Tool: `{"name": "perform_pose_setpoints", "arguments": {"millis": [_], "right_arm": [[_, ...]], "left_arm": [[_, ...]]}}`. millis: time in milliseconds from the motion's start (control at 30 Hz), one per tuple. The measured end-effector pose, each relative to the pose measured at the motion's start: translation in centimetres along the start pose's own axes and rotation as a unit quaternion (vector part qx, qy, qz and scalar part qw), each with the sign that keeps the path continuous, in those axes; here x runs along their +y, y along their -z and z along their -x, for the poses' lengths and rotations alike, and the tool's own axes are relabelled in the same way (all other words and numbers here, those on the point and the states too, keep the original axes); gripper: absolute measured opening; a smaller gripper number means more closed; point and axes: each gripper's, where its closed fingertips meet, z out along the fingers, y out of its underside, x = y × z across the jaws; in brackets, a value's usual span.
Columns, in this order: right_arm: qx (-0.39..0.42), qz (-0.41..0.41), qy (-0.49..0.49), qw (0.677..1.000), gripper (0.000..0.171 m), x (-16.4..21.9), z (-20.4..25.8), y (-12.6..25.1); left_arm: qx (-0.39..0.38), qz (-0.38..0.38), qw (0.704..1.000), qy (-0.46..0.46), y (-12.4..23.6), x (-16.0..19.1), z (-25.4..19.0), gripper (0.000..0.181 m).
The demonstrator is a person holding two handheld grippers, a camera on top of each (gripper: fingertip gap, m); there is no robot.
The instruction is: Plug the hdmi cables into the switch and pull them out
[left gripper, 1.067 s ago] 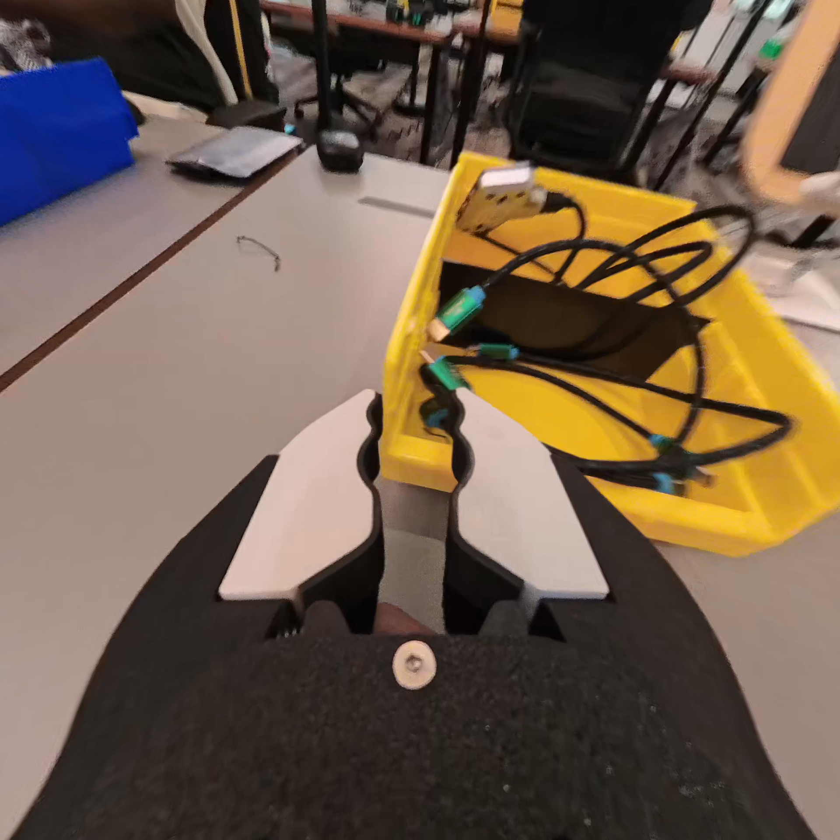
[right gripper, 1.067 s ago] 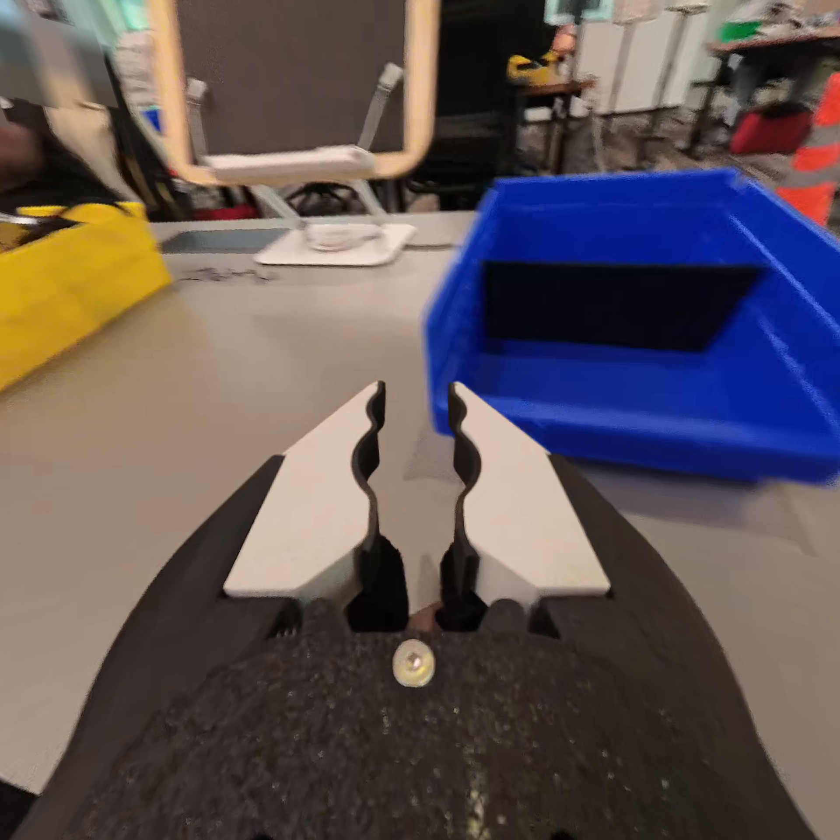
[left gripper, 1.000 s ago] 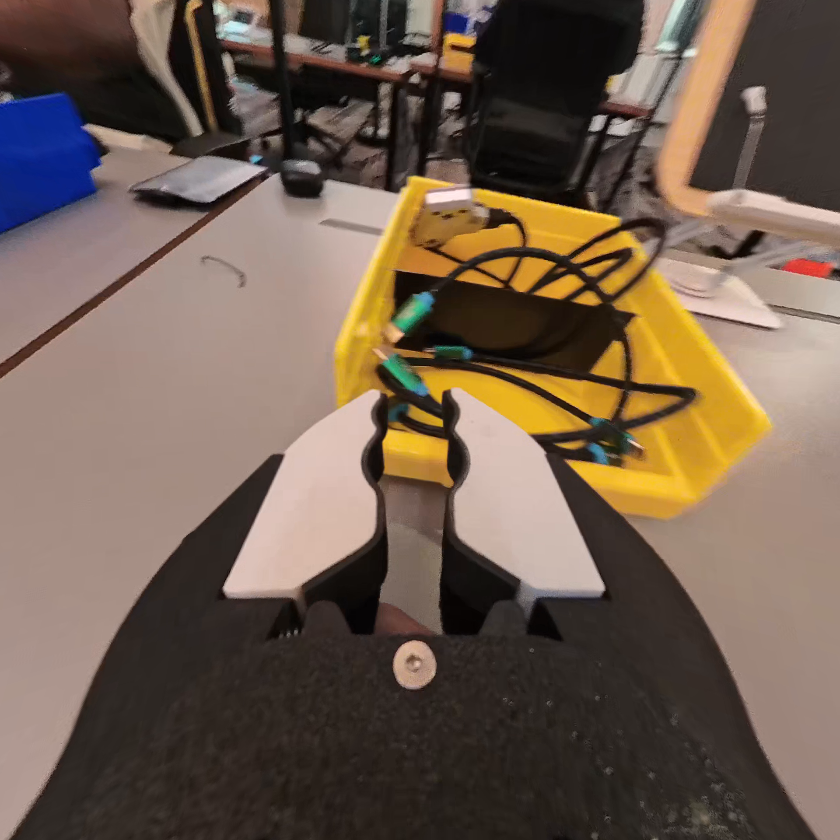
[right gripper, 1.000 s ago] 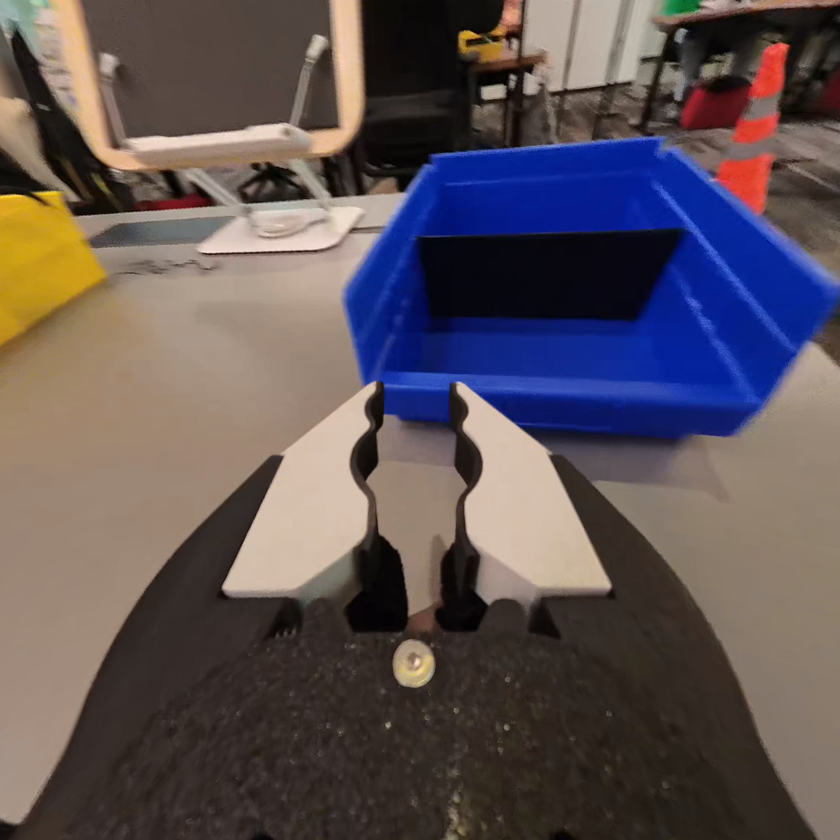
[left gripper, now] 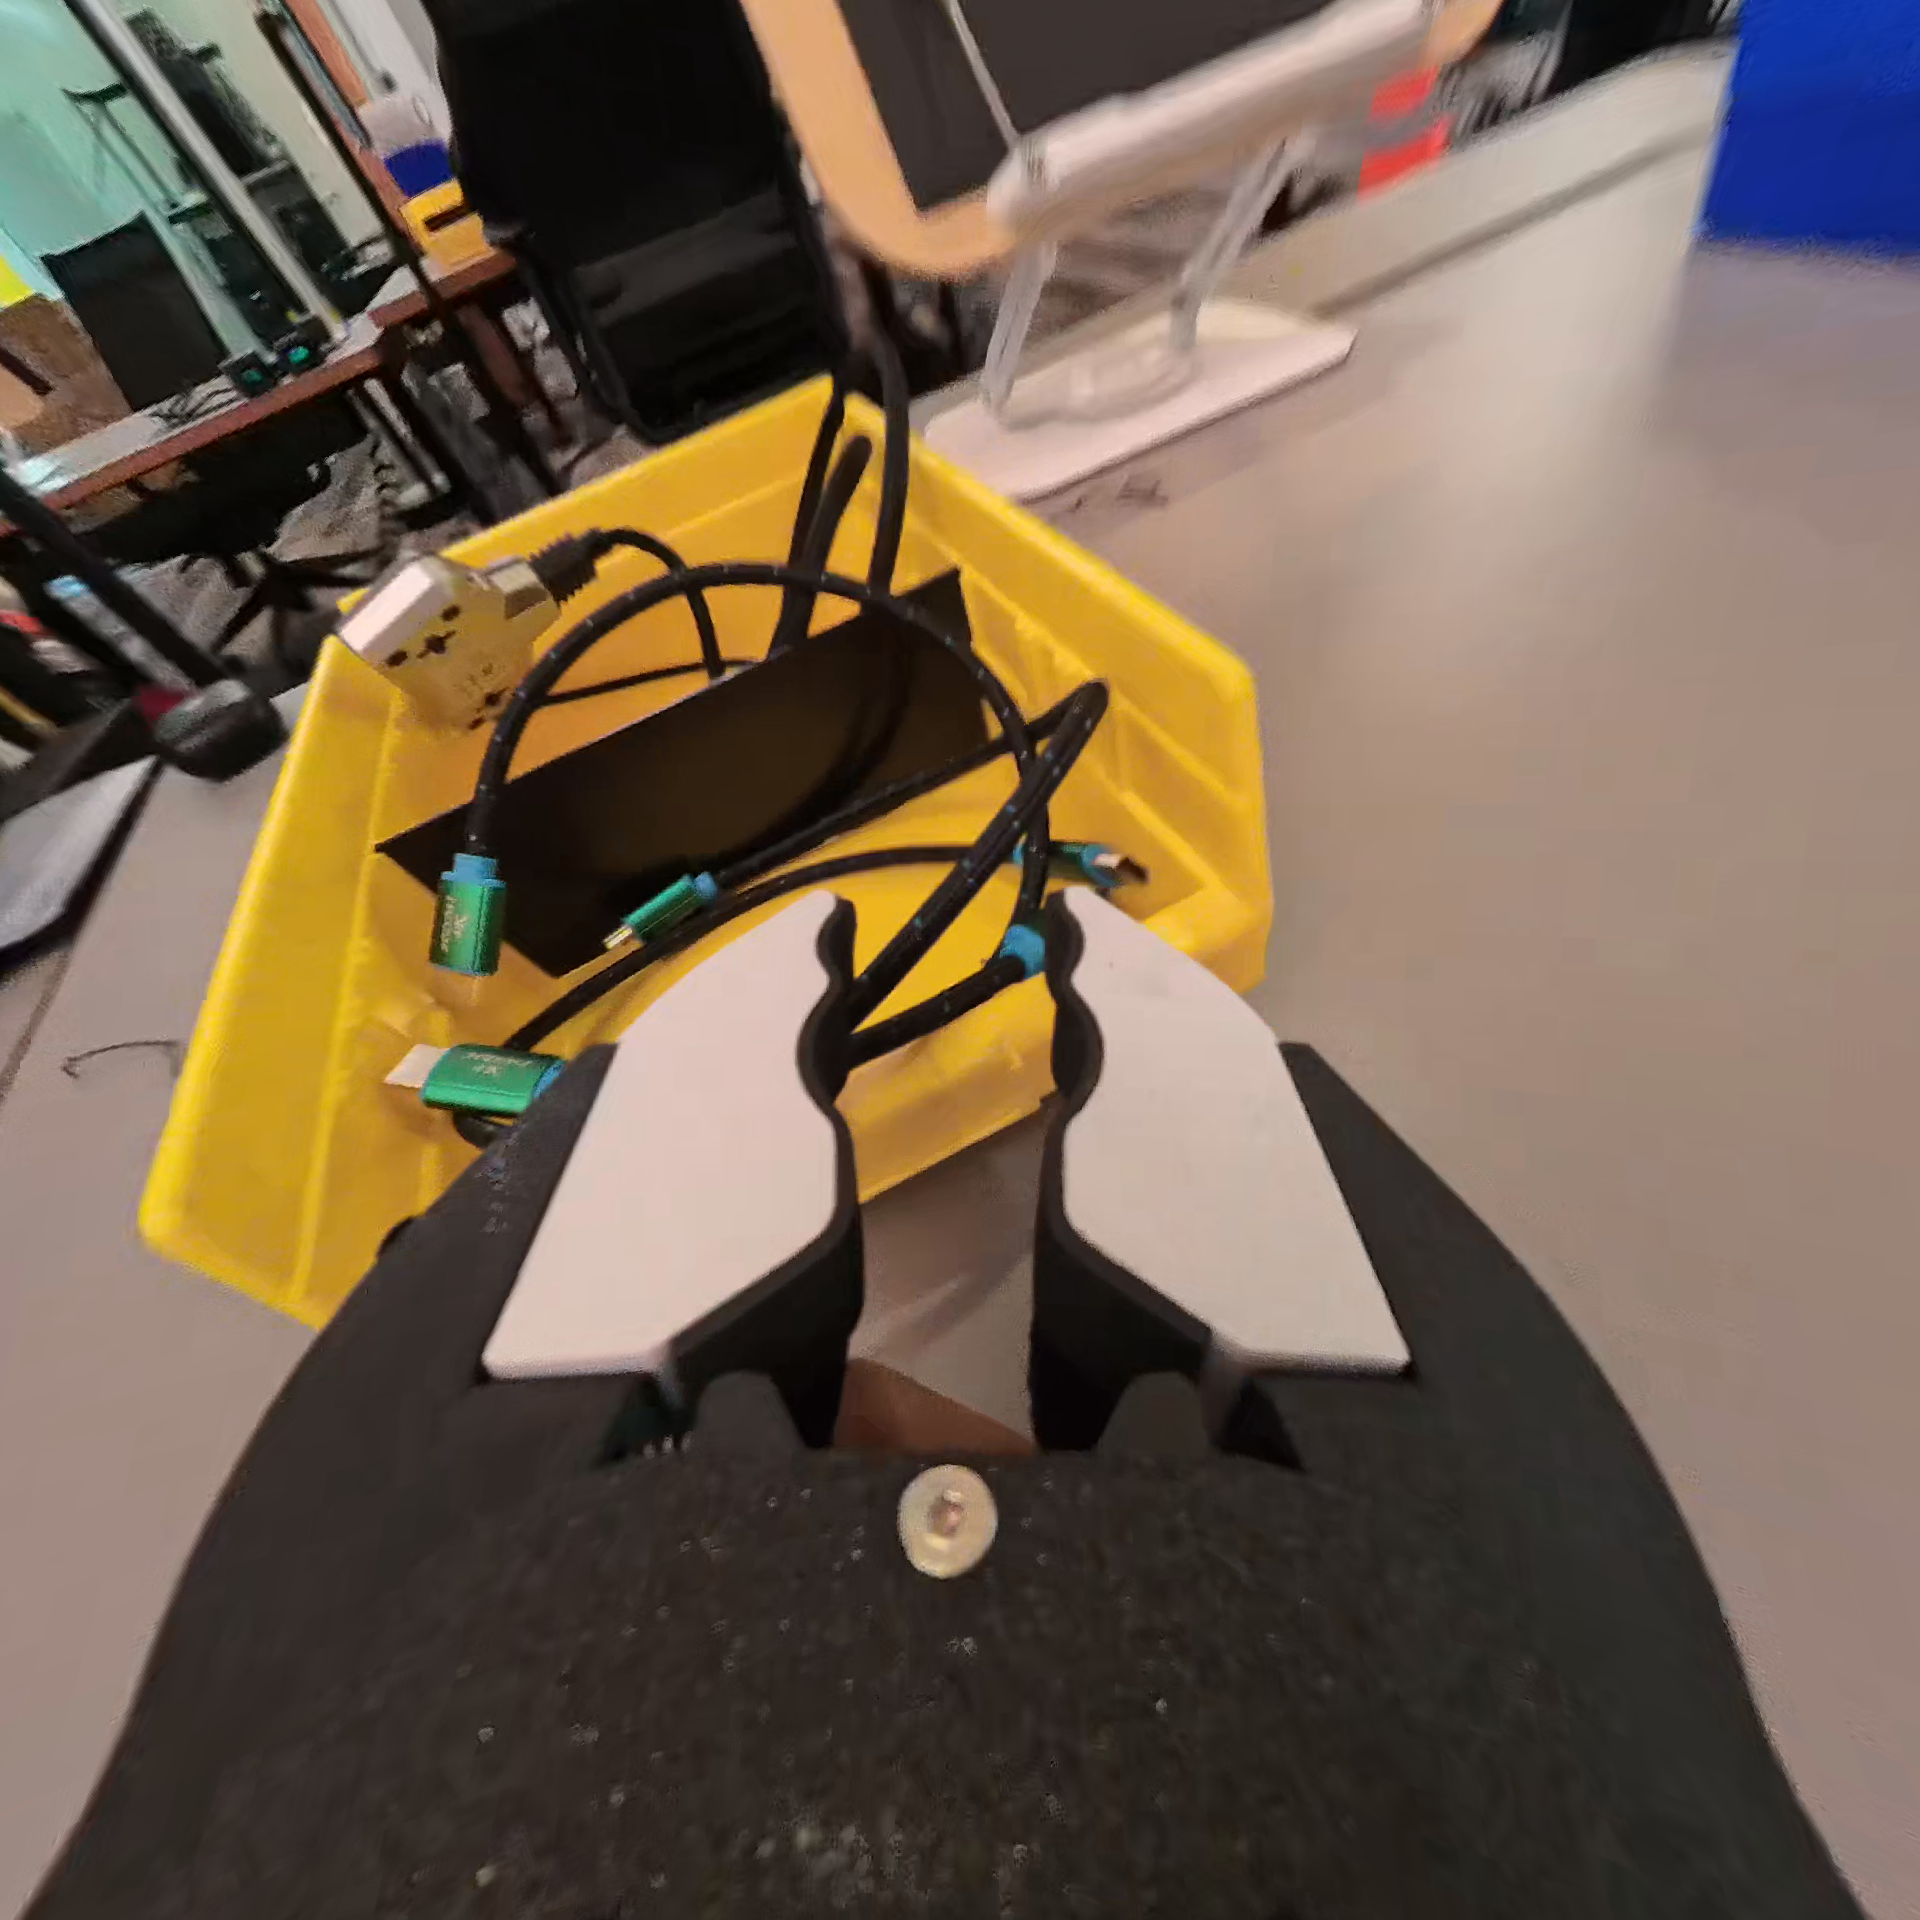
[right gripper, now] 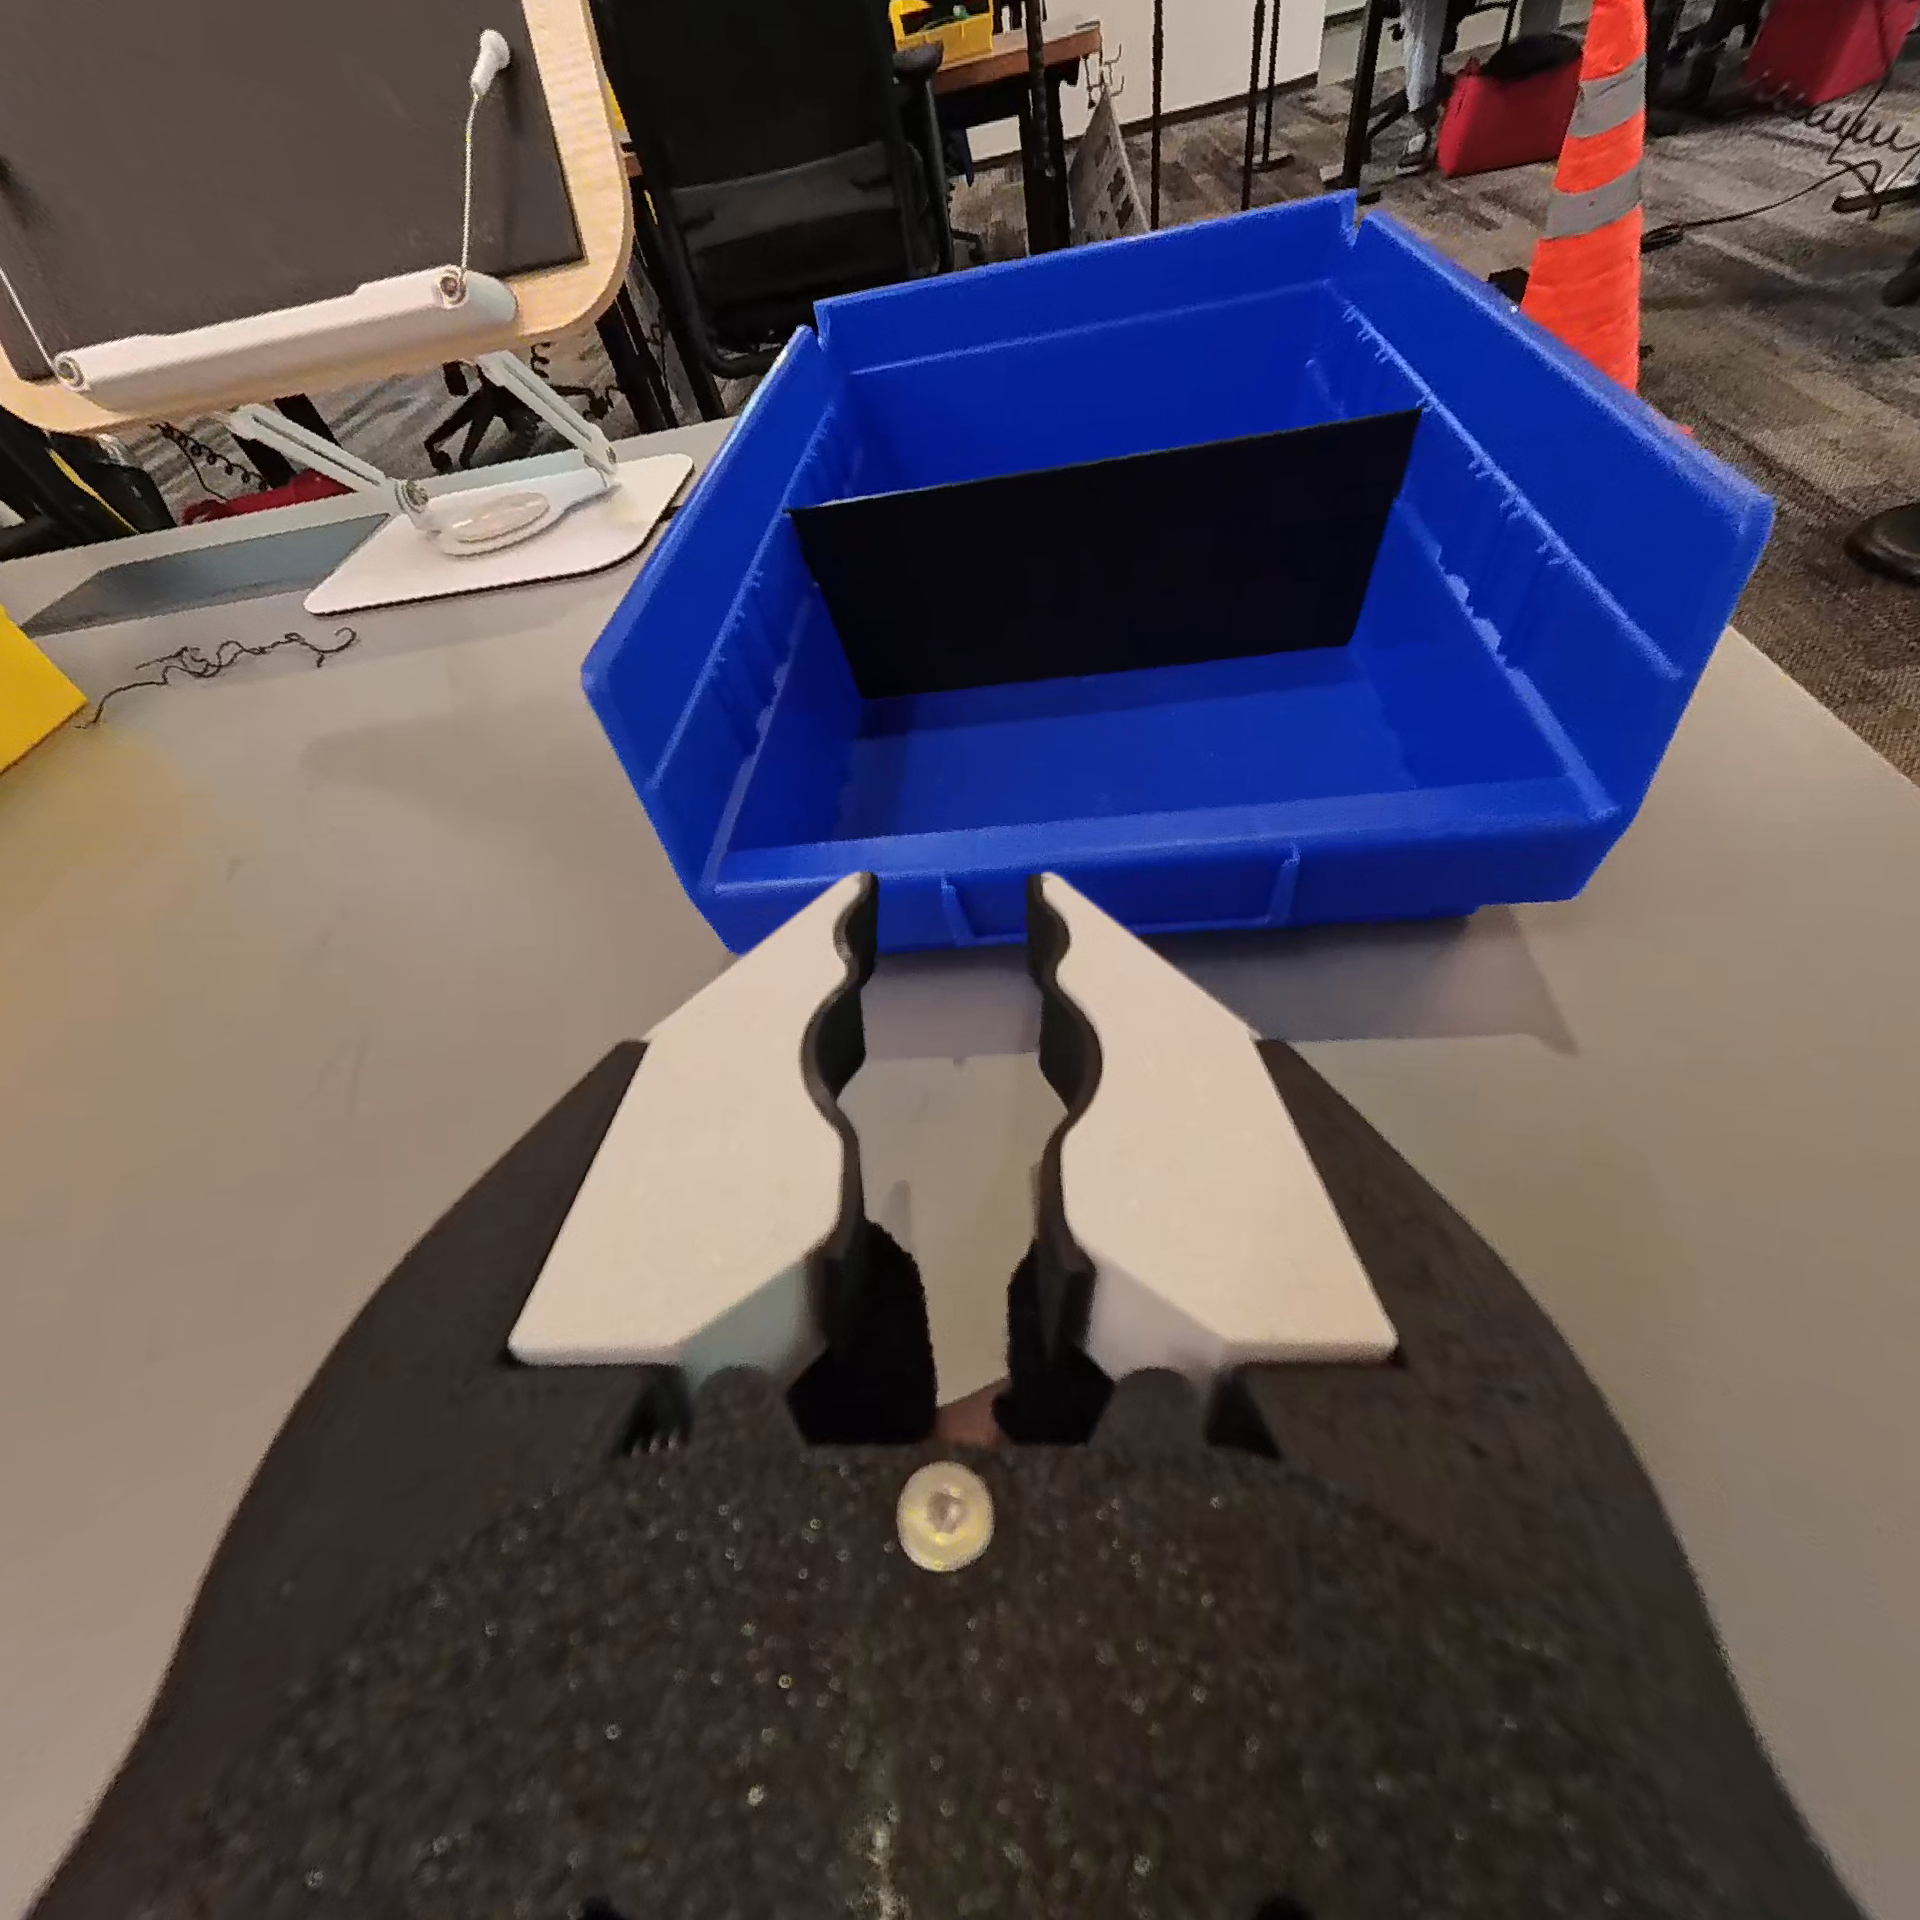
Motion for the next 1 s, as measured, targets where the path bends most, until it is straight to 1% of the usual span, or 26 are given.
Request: {"name": "perform_pose_setpoints", "arguments": {"millis": [67,100,133,167,200,300,367,467,567,633,700,800,867,933,1000], "right_arm": [[0.003,0.005,0.009,1.000,0.027,0.3,-0.1,0.2],[0.006,0.007,0.013,1.000,0.027,0.4,-0.2,0.3],[0.008,0.007,0.017,1.000,0.027,0.5,-0.3,0.5],[0.012,0.008,0.019,1.000,0.027,0.6,-0.5,0.7],[0.015,0.008,0.020,1.000,0.027,0.6,-0.7,0.9],[0.024,0.006,0.014,1.000,0.027,0.7,-1.4,1.5],[0.029,0.005,0.006,1.000,0.027,0.7,-1.8,1.7],[0.030,0.009,-0.012,0.999,0.027,0.8,-2.2,1.8],[0.027,0.009,-0.019,0.999,0.027,0.8,-2.2,1.9],[0.028,0.010,-0.015,0.999,0.027,0.9,-2.1,1.9],[0.028,0.013,-0.009,0.999,0.027,1.1,-2.1,1.8],[0.029,0.021,-0.007,0.999,0.027,1.5,-2.1,1.8],[0.029,0.020,-0.009,0.999,0.027,1.5,-2.3,1.9],[0.033,0.020,-0.009,0.999,0.027,1.4,-2.5,1.9],[0.035,0.020,-0.012,0.999,0.027,1.4,-2.7,2.0]], "left_arm": [[-0.021,0.040,0.998,-0.052,-1.6,1.1,0.0,0.039],[-0.041,0.055,0.995,-0.078,-2.2,1.5,0.3,0.034],[-0.082,0.062,0.989,-0.110,-2.5,1.5,1.2,0.018],[-0.096,0.064,0.984,-0.138,-2.5,1.2,1.4,0.015],[-0.104,0.059,0.982,-0.147,-2.5,0.8,1.4,0.013],[-0.128,0.018,0.985,-0.116,-2.0,-1.0,2.5,0.007],[-0.139,-0.029,0.987,-0.073,-1.2,-2.4,3.6,0.004],[-0.113,-0.094,0.989,-0.017,-0.4,-3.9,4.2,0.004],[-0.090,-0.149,0.985,-0.012,0.5,-5.7,3.8,0.003],[-0.073,-0.170,0.983,0.010,0.6,-6.4,3.6,0.004],[-0.076,-0.177,0.981,0.019,0.2,-6.9,4.1,0.004],[-0.079,-0.186,0.979,0.003,-0.1,-8.2,4.4,0.003],[-0.087,-0.207,0.974,-0.020,0.1,-9.8,4.6,0.003],[-0.086,-0.223,0.971,-0.021,0.0,-11.5,4.7,0.003],[-0.081,-0.219,0.972,-0.012,-0.7,-12.2,4.7,0.003]]}}
